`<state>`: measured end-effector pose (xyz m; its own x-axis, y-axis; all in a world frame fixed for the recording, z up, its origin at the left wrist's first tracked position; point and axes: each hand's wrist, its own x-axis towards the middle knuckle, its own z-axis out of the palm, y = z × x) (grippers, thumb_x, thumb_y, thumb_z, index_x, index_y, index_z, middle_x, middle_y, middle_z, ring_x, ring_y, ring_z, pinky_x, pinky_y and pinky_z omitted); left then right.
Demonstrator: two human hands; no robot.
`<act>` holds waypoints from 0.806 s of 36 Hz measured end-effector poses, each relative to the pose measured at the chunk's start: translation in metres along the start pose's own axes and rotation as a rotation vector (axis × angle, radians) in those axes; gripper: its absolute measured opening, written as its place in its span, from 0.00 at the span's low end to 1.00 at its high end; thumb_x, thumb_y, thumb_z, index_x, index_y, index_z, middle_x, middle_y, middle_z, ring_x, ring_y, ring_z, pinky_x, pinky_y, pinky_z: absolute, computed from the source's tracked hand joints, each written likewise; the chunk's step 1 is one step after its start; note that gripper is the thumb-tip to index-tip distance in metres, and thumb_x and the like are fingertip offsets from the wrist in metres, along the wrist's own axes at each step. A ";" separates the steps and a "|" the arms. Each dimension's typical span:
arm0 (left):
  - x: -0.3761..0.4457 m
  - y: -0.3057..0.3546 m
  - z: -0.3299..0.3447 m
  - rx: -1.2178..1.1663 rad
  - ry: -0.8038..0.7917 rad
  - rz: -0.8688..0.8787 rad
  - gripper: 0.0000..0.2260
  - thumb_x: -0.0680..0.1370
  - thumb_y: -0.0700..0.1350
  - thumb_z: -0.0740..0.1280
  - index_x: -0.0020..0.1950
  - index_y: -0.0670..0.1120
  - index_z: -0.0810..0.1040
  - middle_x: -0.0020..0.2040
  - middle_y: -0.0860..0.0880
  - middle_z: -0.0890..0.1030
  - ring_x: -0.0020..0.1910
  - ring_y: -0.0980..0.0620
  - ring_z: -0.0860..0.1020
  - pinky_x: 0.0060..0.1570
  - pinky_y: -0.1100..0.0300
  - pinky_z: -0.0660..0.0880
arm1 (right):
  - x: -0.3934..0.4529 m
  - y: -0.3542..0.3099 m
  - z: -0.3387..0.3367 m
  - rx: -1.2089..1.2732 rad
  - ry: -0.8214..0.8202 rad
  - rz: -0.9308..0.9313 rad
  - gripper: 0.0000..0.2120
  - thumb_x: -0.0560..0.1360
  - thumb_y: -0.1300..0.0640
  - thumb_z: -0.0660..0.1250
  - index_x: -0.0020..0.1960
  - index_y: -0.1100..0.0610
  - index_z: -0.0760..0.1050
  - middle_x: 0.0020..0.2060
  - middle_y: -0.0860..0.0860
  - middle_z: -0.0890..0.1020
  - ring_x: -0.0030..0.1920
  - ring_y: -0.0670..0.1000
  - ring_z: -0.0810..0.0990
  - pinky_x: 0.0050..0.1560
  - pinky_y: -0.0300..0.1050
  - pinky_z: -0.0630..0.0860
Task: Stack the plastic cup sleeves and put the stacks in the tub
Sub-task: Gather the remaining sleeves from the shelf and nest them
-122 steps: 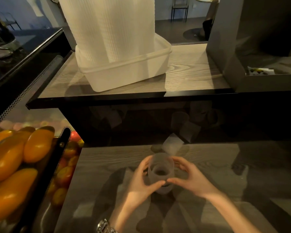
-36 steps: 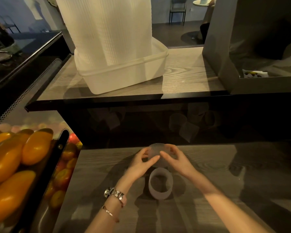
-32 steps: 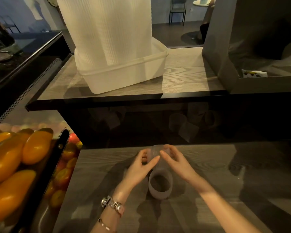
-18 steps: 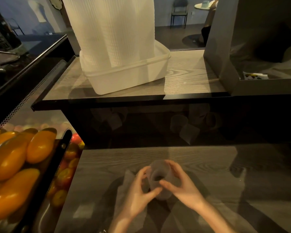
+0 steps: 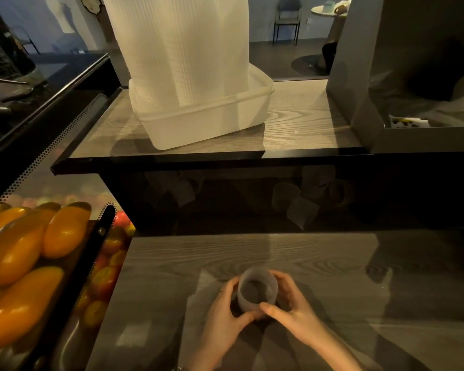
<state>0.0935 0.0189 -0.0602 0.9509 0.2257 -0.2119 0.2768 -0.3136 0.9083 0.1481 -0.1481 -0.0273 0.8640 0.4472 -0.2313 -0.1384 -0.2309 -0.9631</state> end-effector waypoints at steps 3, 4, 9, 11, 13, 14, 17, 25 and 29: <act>0.000 -0.002 0.003 -0.017 0.008 -0.006 0.34 0.57 0.68 0.74 0.60 0.67 0.68 0.58 0.67 0.76 0.59 0.66 0.73 0.61 0.56 0.72 | -0.001 0.000 -0.001 0.016 -0.002 -0.006 0.26 0.68 0.62 0.74 0.62 0.51 0.69 0.58 0.47 0.78 0.60 0.44 0.76 0.58 0.39 0.73; 0.001 -0.003 0.003 -0.021 0.008 -0.009 0.34 0.57 0.67 0.75 0.61 0.66 0.69 0.58 0.66 0.76 0.59 0.65 0.73 0.62 0.55 0.72 | 0.000 0.000 0.000 0.023 -0.002 -0.010 0.27 0.67 0.62 0.75 0.62 0.51 0.69 0.58 0.48 0.78 0.60 0.44 0.76 0.58 0.39 0.73; 0.000 -0.002 0.003 -0.014 -0.016 -0.013 0.33 0.59 0.63 0.75 0.61 0.65 0.68 0.60 0.62 0.75 0.61 0.62 0.73 0.63 0.52 0.71 | -0.002 -0.001 -0.001 0.051 -0.026 -0.002 0.28 0.66 0.60 0.75 0.62 0.50 0.69 0.59 0.46 0.78 0.61 0.45 0.75 0.61 0.42 0.73; 0.000 0.003 0.001 0.027 -0.024 0.012 0.36 0.57 0.66 0.75 0.61 0.68 0.66 0.63 0.64 0.72 0.63 0.64 0.70 0.64 0.54 0.70 | -0.001 -0.004 -0.002 0.040 -0.047 0.003 0.29 0.64 0.56 0.76 0.62 0.48 0.69 0.59 0.44 0.78 0.62 0.44 0.75 0.62 0.43 0.73; -0.001 0.010 -0.001 0.088 -0.035 0.031 0.42 0.53 0.70 0.74 0.64 0.68 0.61 0.68 0.65 0.64 0.68 0.65 0.63 0.68 0.57 0.65 | 0.000 -0.006 -0.005 0.019 -0.067 0.006 0.32 0.62 0.52 0.77 0.62 0.45 0.69 0.59 0.42 0.77 0.62 0.41 0.74 0.62 0.41 0.72; -0.001 0.015 -0.003 0.089 -0.047 0.019 0.46 0.52 0.71 0.74 0.66 0.68 0.58 0.70 0.64 0.60 0.69 0.64 0.60 0.70 0.57 0.62 | 0.002 -0.008 -0.007 0.015 -0.071 0.012 0.33 0.61 0.51 0.78 0.62 0.44 0.68 0.60 0.41 0.76 0.62 0.40 0.73 0.63 0.39 0.70; 0.002 0.036 -0.008 -0.025 -0.054 -0.030 0.47 0.51 0.73 0.72 0.67 0.67 0.58 0.70 0.60 0.63 0.69 0.61 0.63 0.70 0.57 0.63 | 0.012 -0.014 -0.017 0.082 -0.030 0.001 0.33 0.63 0.60 0.77 0.63 0.46 0.66 0.64 0.44 0.72 0.63 0.38 0.70 0.65 0.37 0.68; 0.055 0.094 -0.008 -0.027 -0.127 0.091 0.24 0.74 0.58 0.65 0.67 0.64 0.62 0.72 0.60 0.62 0.70 0.62 0.61 0.70 0.57 0.62 | 0.063 -0.049 -0.071 -0.115 0.347 -0.138 0.27 0.70 0.51 0.71 0.67 0.48 0.66 0.62 0.39 0.70 0.63 0.38 0.67 0.65 0.39 0.63; 0.092 0.111 0.009 0.128 -0.255 0.105 0.25 0.78 0.46 0.63 0.74 0.54 0.59 0.75 0.54 0.57 0.73 0.55 0.58 0.71 0.53 0.61 | 0.098 -0.056 -0.097 -0.268 0.500 -0.056 0.22 0.72 0.52 0.71 0.63 0.56 0.70 0.58 0.53 0.76 0.59 0.51 0.74 0.59 0.45 0.71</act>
<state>0.2129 -0.0032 0.0184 0.9748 -0.0481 -0.2178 0.1750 -0.4399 0.8808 0.2872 -0.1751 0.0168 0.9996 0.0164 -0.0247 -0.0144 -0.4587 -0.8885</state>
